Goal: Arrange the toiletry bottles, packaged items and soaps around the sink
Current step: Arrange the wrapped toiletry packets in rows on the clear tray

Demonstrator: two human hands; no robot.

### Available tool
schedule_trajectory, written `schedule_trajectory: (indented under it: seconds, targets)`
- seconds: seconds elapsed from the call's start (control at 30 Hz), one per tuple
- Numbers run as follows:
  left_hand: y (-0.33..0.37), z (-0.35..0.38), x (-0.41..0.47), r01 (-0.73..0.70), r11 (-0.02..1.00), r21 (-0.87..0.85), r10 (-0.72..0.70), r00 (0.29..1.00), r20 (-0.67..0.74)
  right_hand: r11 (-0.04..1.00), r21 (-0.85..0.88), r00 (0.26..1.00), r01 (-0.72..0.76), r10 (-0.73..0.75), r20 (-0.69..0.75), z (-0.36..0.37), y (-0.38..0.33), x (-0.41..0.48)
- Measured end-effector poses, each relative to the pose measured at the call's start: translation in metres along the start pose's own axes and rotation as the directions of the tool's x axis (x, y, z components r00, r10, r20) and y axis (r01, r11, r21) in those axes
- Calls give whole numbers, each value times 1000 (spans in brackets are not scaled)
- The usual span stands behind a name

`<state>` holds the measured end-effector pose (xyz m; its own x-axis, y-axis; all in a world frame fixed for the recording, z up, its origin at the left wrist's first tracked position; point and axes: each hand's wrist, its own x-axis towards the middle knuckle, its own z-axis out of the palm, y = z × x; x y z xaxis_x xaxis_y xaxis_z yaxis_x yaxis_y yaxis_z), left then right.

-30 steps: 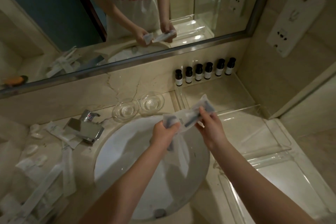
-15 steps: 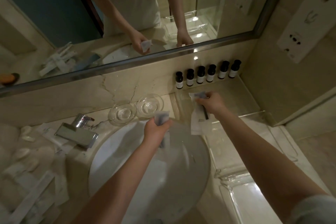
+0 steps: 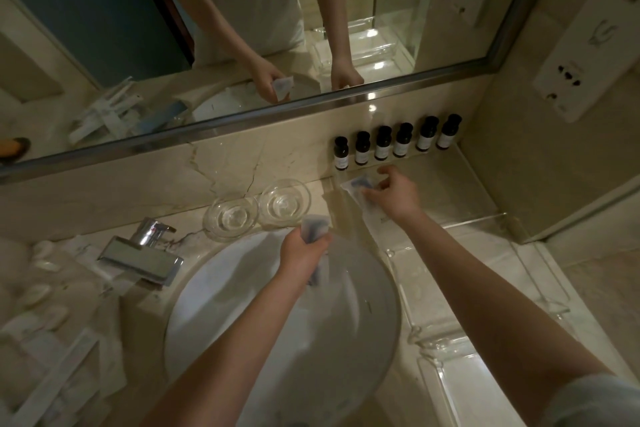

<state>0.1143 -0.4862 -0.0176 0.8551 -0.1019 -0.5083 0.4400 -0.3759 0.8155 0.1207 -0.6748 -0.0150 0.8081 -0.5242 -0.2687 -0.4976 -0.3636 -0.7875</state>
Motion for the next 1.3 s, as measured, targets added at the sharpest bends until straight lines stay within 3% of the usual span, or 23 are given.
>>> schedule_trajectory:
  seconds: [0.1, 0.2, 0.27, 0.37, 0.43, 0.6, 0.9, 0.97, 1.03, 1.13, 1.2, 1.3]
  targets:
    - [-1, -4, 3, -28, 1000, -8, 28, 1000, -11, 997, -70, 999, 22, -25, -33, -2, 6, -5]
    - [-1, -3, 5, -19, 1000, -4, 19, 1000, -13, 999, -36, 984, 22, -28, -173, -15, 23, -16]
    - [-2, 0, 6, -18, 1000, -1, 18, 1000, -13, 988, -111, 968, 107, -129, -217, -23, 39, -24]
    - [-1, 6, 6, -25, 1000, 2, 25, 1000, 0, 883, -325, 921, 338, -382, -82, -23, 53, -35]
    - [0, 9, 5, -20, 1000, 17, 20, 1000, 9, 770, -492, 890, 406, -455, 21, -14, 56, -36]
    - [3, 9, 2, 0, 1000, 25, 0, 1000, 9, 786, -546, 938, 290, -347, -1, 8, 45, -33]
    - [6, 1, 1, -36, 999, 5, 36, 999, -11, 753, -598, 938, 276, -347, -4, 17, 31, -29]
    - [9, 0, 1, -70, 996, 63, 70, 998, -1, 805, -509, 909, 305, -405, -96, 12, 26, -35]
    - [14, 0, -3, -171, 966, 192, 165, 985, 45, 906, -249, 912, 343, -385, -143, 4, 14, -46]
    - [28, 3, -16, -354, 838, 415, 319, 935, 154, 947, 187, 937, 263, -297, 183, -11, -5, -61]
    - [34, 5, -26, -434, 767, 473, 381, 901, 208, 938, 269, 887, 220, -307, 345, -17, -12, -69]
    - [38, 2, -36, -466, 772, 433, 377, 883, 278, 927, 324, 877, 189, -307, 369, -26, -18, -79]
